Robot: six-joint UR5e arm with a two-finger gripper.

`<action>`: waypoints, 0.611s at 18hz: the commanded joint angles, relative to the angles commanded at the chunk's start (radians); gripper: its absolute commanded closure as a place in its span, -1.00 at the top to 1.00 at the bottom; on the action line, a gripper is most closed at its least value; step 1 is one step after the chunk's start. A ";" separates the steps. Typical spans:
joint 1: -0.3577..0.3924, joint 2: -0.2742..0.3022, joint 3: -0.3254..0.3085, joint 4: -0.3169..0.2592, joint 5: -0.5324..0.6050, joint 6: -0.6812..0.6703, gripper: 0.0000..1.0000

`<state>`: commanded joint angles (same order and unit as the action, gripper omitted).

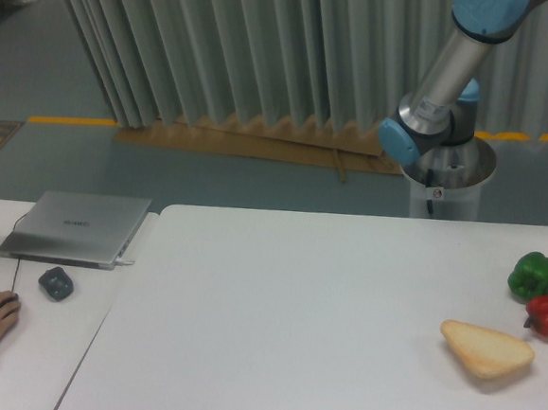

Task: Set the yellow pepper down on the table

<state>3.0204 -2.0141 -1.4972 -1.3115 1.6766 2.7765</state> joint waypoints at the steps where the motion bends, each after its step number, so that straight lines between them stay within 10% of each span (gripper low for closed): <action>1: 0.000 0.002 0.003 -0.003 0.000 -0.006 -0.16; 11: -0.063 0.090 0.069 -0.242 -0.137 -0.313 -0.16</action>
<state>2.9576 -1.9237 -1.4281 -1.5538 1.5401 2.4638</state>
